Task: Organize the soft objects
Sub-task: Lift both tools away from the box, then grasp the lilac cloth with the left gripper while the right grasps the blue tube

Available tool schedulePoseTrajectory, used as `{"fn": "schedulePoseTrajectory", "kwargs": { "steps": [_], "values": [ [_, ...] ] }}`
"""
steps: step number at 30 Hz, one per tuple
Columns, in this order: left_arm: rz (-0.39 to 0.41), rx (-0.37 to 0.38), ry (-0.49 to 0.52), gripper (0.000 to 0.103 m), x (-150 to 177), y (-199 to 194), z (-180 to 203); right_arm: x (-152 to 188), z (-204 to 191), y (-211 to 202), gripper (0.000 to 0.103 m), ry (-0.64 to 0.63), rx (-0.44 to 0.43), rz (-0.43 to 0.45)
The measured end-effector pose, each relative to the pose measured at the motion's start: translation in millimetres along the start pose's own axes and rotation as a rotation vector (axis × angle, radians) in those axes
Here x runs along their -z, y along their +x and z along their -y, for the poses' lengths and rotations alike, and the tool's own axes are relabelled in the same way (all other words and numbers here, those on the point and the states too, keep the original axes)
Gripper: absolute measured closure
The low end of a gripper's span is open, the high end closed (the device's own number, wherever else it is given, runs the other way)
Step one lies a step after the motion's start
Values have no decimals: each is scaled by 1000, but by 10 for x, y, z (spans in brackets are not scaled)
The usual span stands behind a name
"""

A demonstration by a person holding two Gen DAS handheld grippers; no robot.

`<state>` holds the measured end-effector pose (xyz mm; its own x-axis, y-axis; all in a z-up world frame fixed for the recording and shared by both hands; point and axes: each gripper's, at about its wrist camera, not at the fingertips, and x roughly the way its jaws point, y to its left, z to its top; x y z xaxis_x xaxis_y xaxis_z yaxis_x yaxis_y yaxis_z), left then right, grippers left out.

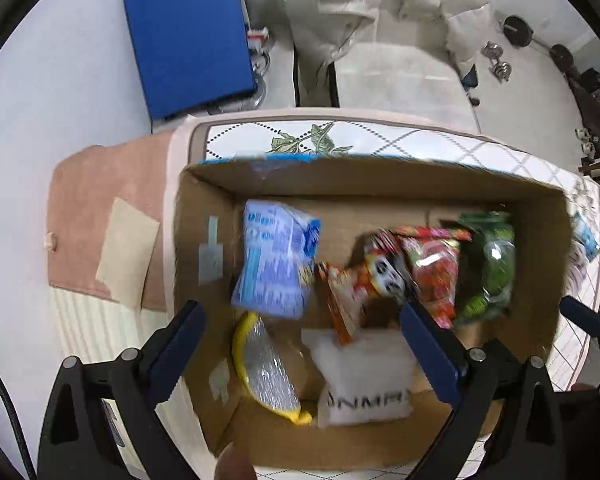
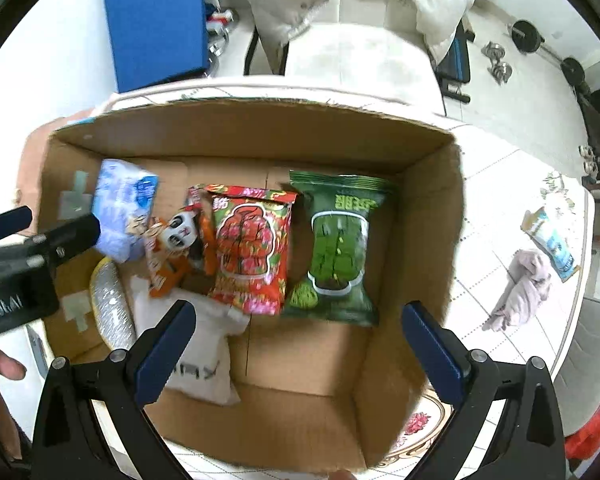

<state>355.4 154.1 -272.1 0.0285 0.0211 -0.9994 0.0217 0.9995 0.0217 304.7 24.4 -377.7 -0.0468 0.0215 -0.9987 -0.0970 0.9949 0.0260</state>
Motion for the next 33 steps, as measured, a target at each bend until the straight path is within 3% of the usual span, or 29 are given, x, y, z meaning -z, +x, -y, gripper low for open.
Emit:
{"fn": "schedulePoseTrajectory", "kwargs": {
  "steps": [5,12,18,29,33],
  "values": [
    [96,15,-32,3,351,-358,75,400,109,-437,0,0,0,121],
    [244,-13,-65,1,904,-828,135,968,177,-970,0,17,-1,224],
    [306,-2,-103,1,1290,-1179,104,1435,209,-1387,0,29,-32,310],
    [358,-31,-127,1,1724,-1518,154,1969,244,-1535,0,21,-114,298],
    [354,-59,-82,1,1715,-1555,427,2032,452,-1513,0,35,-135,280]
  ]
}}
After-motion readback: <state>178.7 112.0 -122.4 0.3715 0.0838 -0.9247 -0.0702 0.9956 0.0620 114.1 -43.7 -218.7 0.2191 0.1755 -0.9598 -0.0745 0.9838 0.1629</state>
